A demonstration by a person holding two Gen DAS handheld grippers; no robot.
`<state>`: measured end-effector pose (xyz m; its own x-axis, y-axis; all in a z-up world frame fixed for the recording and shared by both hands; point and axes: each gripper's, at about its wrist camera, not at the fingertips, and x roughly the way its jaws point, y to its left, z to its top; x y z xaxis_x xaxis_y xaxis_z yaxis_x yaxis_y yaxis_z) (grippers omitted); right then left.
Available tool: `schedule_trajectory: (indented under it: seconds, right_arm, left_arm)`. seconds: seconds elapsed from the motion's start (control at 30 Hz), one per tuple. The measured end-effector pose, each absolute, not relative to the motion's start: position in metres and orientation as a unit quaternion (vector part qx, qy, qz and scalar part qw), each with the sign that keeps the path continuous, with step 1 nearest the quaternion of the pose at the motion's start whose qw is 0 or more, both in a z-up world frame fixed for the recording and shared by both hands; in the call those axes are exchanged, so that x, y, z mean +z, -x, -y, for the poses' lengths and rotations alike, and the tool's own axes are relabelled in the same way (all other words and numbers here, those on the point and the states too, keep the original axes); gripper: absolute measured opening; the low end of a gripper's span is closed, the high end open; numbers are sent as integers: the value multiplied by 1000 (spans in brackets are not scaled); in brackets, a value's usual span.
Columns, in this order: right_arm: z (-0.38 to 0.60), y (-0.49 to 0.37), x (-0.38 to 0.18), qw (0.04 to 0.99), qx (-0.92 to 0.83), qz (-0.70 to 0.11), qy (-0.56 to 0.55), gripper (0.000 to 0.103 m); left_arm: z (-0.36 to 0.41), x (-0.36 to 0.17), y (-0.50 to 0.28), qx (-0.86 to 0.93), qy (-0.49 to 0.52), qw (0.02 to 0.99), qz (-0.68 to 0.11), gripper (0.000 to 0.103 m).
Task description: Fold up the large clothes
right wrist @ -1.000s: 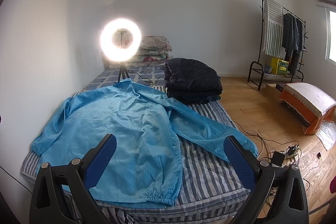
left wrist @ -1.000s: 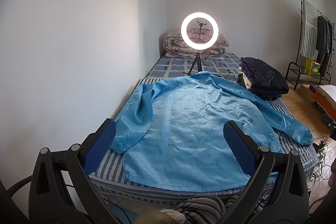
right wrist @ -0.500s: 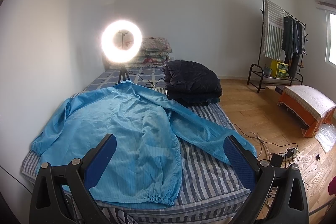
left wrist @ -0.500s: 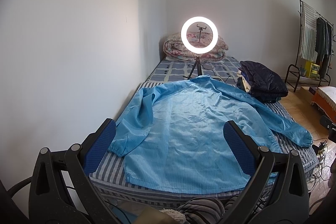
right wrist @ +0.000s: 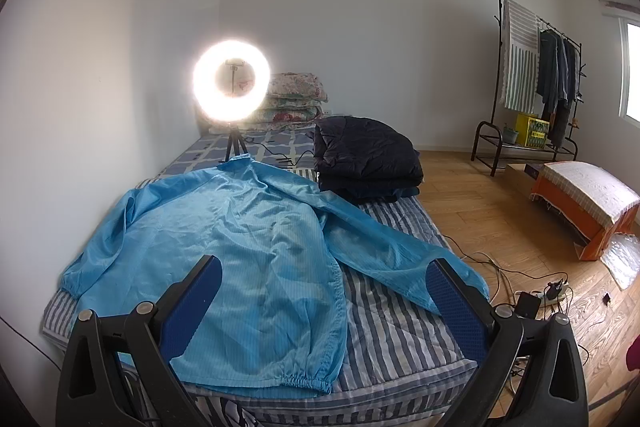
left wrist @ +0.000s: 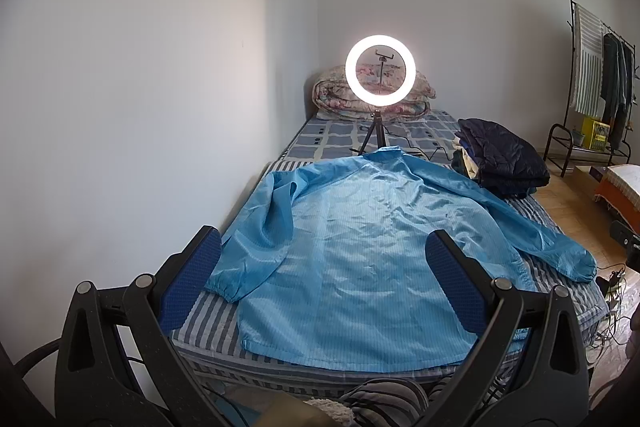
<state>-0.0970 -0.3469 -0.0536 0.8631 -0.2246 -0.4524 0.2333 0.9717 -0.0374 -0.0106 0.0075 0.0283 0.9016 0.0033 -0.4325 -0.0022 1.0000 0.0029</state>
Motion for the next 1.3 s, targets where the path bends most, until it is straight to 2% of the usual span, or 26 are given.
schedule_trajectory:
  seconds: [1.3]
  right_arm:
    - [350, 96, -57, 963, -125, -238, -14, 103]
  left_arm:
    - [-15, 20, 8, 10, -3, 975, -224, 103]
